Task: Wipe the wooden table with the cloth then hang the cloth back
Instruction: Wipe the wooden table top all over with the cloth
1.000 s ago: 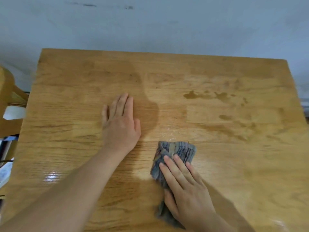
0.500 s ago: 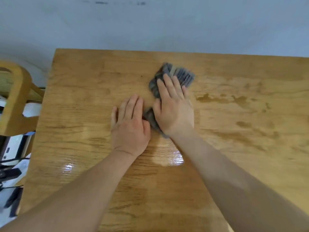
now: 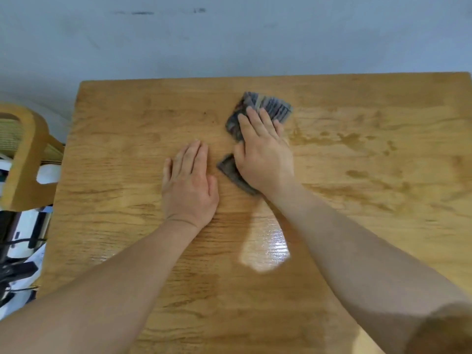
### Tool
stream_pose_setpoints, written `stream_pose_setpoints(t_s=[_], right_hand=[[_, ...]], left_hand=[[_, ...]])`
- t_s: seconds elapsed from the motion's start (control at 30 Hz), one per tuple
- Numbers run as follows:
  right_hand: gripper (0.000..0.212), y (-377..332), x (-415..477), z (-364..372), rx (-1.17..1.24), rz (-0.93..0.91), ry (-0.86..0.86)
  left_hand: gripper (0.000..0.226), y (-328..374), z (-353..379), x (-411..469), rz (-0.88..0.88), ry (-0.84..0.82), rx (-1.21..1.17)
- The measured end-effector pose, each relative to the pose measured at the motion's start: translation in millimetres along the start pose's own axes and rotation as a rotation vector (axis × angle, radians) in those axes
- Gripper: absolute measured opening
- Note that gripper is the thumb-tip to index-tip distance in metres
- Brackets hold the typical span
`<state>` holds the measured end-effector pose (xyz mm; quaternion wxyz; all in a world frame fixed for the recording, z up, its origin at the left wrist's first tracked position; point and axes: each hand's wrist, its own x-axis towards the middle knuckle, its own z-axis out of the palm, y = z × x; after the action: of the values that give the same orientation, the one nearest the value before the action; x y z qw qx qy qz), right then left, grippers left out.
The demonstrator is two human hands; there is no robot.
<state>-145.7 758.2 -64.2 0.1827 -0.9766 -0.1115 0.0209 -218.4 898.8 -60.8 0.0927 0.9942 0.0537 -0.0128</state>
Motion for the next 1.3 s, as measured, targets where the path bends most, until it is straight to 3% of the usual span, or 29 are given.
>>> stream_pose_setpoints(t_s=[0.1,0.2,0.37,0.5,0.73,0.83,0.97,1.13,1.2,1.3], right_hand=[[0.056,-4,10,6,0.011,0.033,0.015],[0.054,6,-69,0,0.058,0.032,0.058],[0.051,30,-192,-17,-0.012,-0.079,-0.034],[0.053,38,-131,-16,-0.026,-0.083,-0.006],[0.06,53,87,-20,-0.087,0.053,0.001],[0.059,49,121,-11,-0.097,0.087,-0.024],[0.057,38,13,-6,-0.047,0.015,0.048],[0.054,30,-160,-21,-0.076,-0.129,-0.118],[0.053,42,-176,-29,-0.065,-0.21,-0.172],[0.055,58,-123,-33,-0.019,-0.229,-0.111]], left_hand=[[0.055,-2,1,0,-0.002,0.005,-0.007],[0.053,-1,0,-3,0.032,-0.008,-0.001],[0.056,16,1,-8,-0.041,-0.043,-0.034],[0.058,53,11,-7,0.05,-0.055,-0.033],[0.059,59,14,-3,0.015,-0.056,-0.006],[0.058,58,16,-4,0.009,-0.05,0.008],[0.059,54,16,-8,0.022,-0.037,-0.004],[0.06,56,13,-6,0.031,-0.034,-0.029],[0.06,57,12,-8,0.025,-0.043,-0.02],[0.061,59,12,-4,0.019,-0.051,-0.002]])
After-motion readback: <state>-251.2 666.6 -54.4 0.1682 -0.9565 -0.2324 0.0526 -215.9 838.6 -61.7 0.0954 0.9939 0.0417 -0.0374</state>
